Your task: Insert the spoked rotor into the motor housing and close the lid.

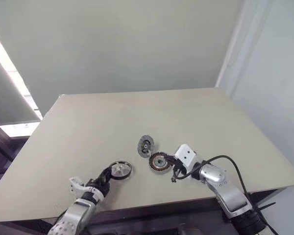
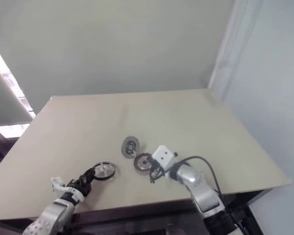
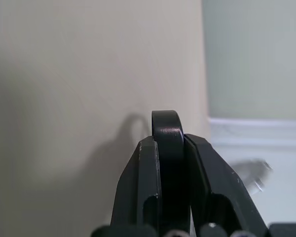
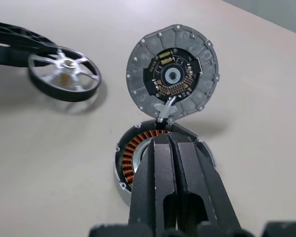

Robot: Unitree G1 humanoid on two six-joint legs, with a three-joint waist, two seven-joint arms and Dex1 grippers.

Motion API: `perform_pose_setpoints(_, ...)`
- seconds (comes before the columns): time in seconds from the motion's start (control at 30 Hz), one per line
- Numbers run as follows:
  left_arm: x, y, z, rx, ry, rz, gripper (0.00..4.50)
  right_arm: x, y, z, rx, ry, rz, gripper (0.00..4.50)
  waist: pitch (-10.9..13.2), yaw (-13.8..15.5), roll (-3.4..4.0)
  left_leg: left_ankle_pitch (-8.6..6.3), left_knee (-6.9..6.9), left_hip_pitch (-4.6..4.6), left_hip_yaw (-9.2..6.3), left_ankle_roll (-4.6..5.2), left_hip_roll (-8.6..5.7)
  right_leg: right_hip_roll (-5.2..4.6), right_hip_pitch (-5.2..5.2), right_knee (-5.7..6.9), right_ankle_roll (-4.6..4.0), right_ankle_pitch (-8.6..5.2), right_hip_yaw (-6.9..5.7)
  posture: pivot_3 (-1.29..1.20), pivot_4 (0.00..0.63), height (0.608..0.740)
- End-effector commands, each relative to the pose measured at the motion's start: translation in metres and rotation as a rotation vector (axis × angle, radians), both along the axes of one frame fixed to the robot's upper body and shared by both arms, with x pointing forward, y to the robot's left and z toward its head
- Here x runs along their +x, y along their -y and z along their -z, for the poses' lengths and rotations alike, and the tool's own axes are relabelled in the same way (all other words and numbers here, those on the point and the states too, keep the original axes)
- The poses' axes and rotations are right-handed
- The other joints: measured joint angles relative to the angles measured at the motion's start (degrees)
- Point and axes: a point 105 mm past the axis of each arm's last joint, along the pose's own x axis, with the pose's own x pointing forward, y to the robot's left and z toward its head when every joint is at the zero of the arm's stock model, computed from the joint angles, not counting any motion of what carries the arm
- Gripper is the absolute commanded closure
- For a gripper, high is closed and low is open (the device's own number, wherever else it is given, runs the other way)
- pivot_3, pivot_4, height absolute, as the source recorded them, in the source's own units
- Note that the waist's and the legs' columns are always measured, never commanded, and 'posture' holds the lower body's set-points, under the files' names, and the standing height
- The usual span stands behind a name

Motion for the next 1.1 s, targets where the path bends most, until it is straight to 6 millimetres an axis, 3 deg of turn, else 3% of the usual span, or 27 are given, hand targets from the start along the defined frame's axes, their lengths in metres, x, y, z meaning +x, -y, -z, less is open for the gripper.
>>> perform_pose_setpoints(0.03,-0.003,0.011,-0.030,-0.038,0.114,0.078,4.14,0.004,0.003,-0.011,0.002,0.055,0.001,4.50,0.03,0.04,-0.03,0.00,0.00,-0.03,-0.02,-0.01,0.00,0.00,-0.02,0.00,0.00,0.00,0.00,0.00,0.000,0.740)
perform_pose_setpoints(0.2,-0.007,0.022,-0.048,-0.040,0.150,0.161,4.14,0.005,0.012,-0.004,-0.033,0.037,0.027,4.50,0.05,0.29,-0.02,0.00,0.04,-0.11,-0.11,-0.01,0.00,0.00,-0.06,0.00,0.00,0.00,-0.07,0.00,0.000,0.740)
perform_pose_setpoints(0.57,0.006,0.050,-0.087,-0.096,0.262,0.346,4.14,0.000,0.042,0.009,-0.013,-0.064,0.120,4.50,0.04,0.31,-0.02,0.00,0.05,-0.33,-0.10,-0.01,-0.03,-0.01,-0.21,0.01,0.00,0.00,-0.04,0.00,0.000,0.740)
perform_pose_setpoints(0.9,0.023,0.063,-0.075,-0.105,0.253,0.412,4.14,-0.001,0.042,0.009,-0.010,-0.057,0.139,4.50,0.04,0.34,0.00,0.02,0.06,-0.35,-0.01,-0.01,-0.04,0.02,-0.26,0.05,0.00,0.00,0.01,0.00,0.000,0.740)
perform_pose_setpoints(1.0,0.027,0.076,-0.068,-0.105,0.249,0.454,4.14,0.000,0.041,0.008,-0.007,-0.054,0.140,4.50,0.04,0.35,0.00,0.02,0.06,-0.38,-0.01,-0.01,-0.08,0.02,-0.26,0.04,0.00,0.00,0.03,0.00,0.000,0.740)
perform_pose_setpoints(1.1,0.024,0.109,-0.062,-0.117,0.252,0.508,4.14,0.000,0.040,0.008,-0.006,-0.052,0.140,4.50,0.04,0.36,0.00,0.02,0.06,-0.39,0.01,0.00,-0.09,0.01,-0.26,0.03,0.00,0.00,0.05,0.00,0.000,0.740)
